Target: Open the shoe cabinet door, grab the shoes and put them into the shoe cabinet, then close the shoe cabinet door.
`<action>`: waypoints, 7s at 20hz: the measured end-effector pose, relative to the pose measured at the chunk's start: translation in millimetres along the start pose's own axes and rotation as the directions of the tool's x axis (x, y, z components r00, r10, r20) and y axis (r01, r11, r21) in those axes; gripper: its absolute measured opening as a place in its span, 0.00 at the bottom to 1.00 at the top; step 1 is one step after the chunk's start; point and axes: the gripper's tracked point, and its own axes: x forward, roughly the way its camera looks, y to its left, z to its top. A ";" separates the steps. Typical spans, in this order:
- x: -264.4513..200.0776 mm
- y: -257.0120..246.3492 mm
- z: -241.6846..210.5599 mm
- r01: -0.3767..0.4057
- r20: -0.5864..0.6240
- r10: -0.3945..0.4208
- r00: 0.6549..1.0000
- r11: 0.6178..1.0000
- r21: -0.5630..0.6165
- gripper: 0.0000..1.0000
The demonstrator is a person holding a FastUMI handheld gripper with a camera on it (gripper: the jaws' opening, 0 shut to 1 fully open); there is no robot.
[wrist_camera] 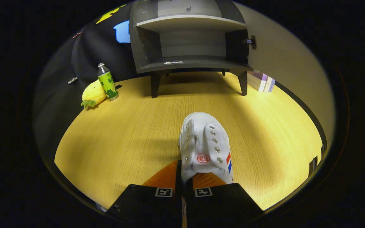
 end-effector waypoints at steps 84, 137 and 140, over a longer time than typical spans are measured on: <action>62.3 -0.1 522.8 -0.001 0.419 0.009 0.908 1.000 -0.018 0.70; -435.9 -234.0 350.3 -0.091 0.638 0.066 0.767 0.996 0.006 0.98; -408.8 -230.7 357.0 -0.139 0.613 0.118 0.781 0.990 -0.013 0.98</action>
